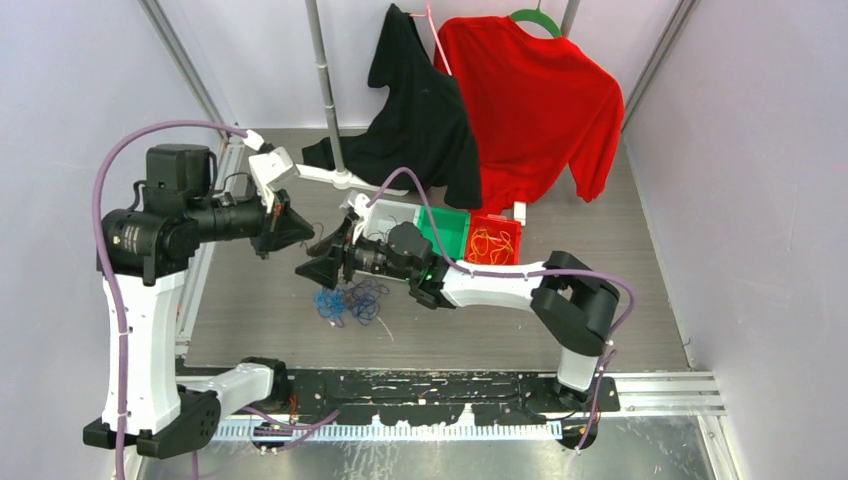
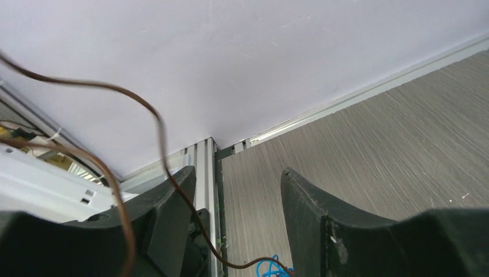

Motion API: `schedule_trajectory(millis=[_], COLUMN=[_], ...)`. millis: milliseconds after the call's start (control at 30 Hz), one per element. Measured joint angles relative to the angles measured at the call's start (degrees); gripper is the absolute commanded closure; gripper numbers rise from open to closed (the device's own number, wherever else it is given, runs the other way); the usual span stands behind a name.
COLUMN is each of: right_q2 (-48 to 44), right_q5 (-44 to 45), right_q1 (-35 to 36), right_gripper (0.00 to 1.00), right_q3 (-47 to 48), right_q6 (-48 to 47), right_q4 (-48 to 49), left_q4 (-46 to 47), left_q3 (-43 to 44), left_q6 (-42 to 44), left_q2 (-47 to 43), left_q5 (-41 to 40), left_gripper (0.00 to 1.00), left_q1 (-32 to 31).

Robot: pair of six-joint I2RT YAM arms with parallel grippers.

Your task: Untangle the cables

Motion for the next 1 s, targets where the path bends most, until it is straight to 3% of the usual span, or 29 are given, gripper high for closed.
schedule_trajectory(millis=[333, 500, 733, 1000], right_q2=[9.51, 12.24, 15.43, 16.92], right_q5=[5.66, 7.96, 9.62, 10.6], right_q1=[0.02, 0.02, 0.26, 1.36], right_gripper=[0.49, 0.5, 0.49, 0.48], right_q3=[-0.5, -4.04, -7.52, -8.52], right_q6=[2.12, 4.09, 6.43, 7.32], right_q4=[4.11, 7.06, 10.23, 11.63], left_q4=[0.79, 6.23, 22.4, 50.1], left_q3=[12.31, 19.37, 20.5, 17.22], left_q6=[-3.17, -5.97, -8.31, -6.45], left_q2=[2.12, 2.43, 0.17, -2.08], left_q5=[1.11, -0.22, -8.2, -21.64], left_gripper=[1.0, 1.0, 1.0, 1.0], left_q1=[-0.04, -0.04, -0.04, -0.04])
